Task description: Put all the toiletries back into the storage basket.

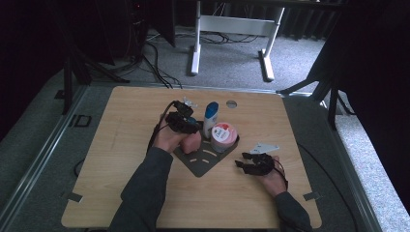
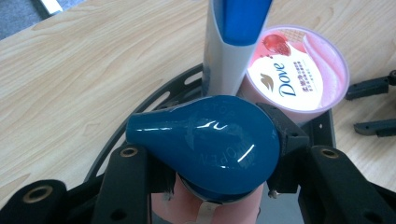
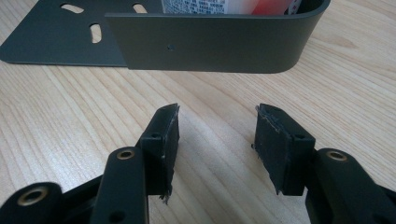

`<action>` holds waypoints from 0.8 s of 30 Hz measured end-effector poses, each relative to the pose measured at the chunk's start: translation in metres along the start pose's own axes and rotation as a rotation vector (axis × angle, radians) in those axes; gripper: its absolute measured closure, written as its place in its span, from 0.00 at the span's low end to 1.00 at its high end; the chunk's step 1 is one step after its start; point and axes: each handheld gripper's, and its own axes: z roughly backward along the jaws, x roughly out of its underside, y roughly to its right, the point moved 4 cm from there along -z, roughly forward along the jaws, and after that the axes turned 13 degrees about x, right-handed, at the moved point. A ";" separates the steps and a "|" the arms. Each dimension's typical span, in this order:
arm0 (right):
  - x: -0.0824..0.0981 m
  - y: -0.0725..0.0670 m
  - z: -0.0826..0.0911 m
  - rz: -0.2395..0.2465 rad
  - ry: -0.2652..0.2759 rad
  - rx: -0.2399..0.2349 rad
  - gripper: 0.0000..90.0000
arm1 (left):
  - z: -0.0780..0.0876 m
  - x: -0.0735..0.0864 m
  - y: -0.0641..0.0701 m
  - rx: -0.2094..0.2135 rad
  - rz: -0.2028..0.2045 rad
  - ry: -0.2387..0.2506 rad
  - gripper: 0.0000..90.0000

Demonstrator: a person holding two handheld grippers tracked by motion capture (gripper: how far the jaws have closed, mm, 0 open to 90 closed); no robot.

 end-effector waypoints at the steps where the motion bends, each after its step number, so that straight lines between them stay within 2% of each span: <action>1: 0.000 0.000 0.000 0.000 0.000 0.000 0.55 | 0.000 0.000 -0.001 -0.002 0.004 0.003 0.59; 18: 0.000 0.000 0.000 -0.001 0.000 -0.002 0.55 | -0.007 -0.004 -0.017 -0.021 0.055 0.044 0.59; 24: 0.000 0.000 0.000 -0.002 -0.001 -0.002 0.55 | -0.011 -0.006 -0.021 -0.024 0.059 0.049 0.59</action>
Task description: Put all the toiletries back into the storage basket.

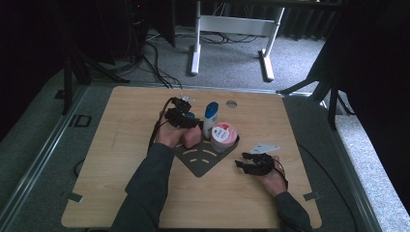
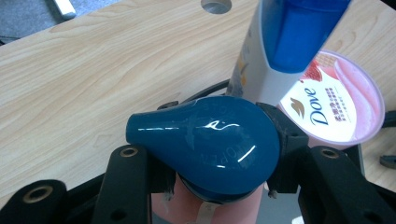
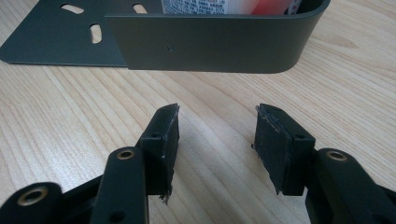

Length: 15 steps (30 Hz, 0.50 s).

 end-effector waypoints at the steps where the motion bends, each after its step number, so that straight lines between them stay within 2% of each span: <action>1: 0.000 0.000 0.000 0.000 0.000 0.001 0.55 | -0.001 -0.001 -0.001 -0.003 -0.003 -0.003 0.59; 10: 0.000 0.000 0.000 -0.002 0.000 -0.001 0.55 | -0.005 -0.009 -0.003 -0.014 0.002 0.006 0.59; 15: 0.000 0.000 0.000 -0.002 0.000 -0.001 0.55 | -0.009 -0.009 -0.008 -0.019 0.020 0.015 0.59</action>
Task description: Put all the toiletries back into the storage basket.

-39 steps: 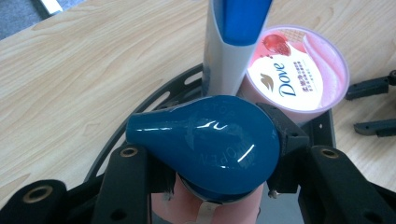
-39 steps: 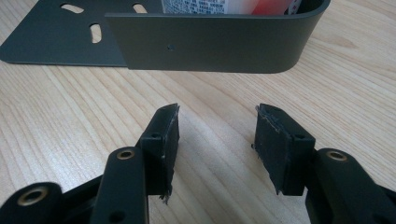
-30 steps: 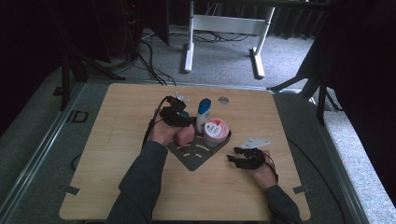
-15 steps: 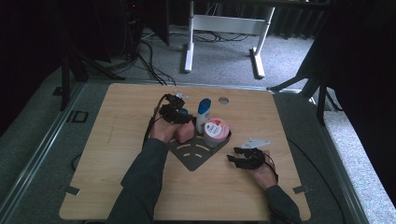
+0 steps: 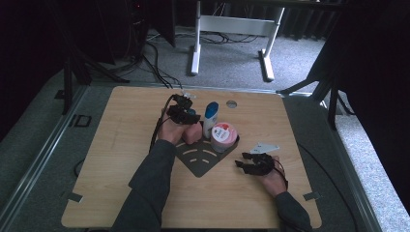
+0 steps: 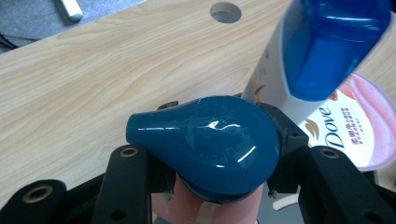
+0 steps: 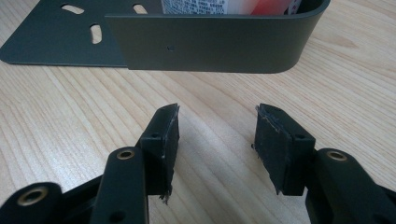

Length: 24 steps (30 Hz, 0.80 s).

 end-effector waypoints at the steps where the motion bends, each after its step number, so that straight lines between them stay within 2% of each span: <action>1: 0.000 0.000 0.000 0.000 0.000 0.000 0.55 | -0.001 0.000 -0.001 -0.003 0.006 -0.002 0.59; 24: 0.000 0.000 0.000 -0.001 0.000 0.000 0.55 | -0.009 -0.004 -0.004 -0.034 0.041 0.046 0.59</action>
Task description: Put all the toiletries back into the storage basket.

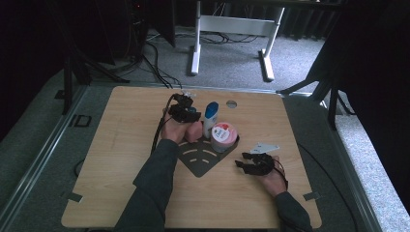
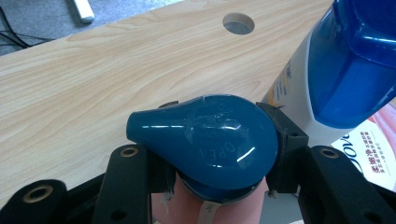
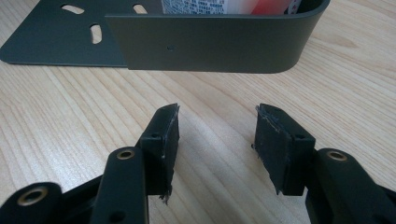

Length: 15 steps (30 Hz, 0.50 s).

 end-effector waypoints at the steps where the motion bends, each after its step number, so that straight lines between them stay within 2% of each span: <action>1: 0.000 0.000 0.000 -0.002 0.000 -0.001 0.55 | 0.000 0.000 0.000 -0.004 -0.002 0.001 0.59; 15: 0.000 0.000 0.000 0.001 0.000 -0.001 0.55 | -0.003 0.001 0.006 -0.036 -0.005 0.020 0.59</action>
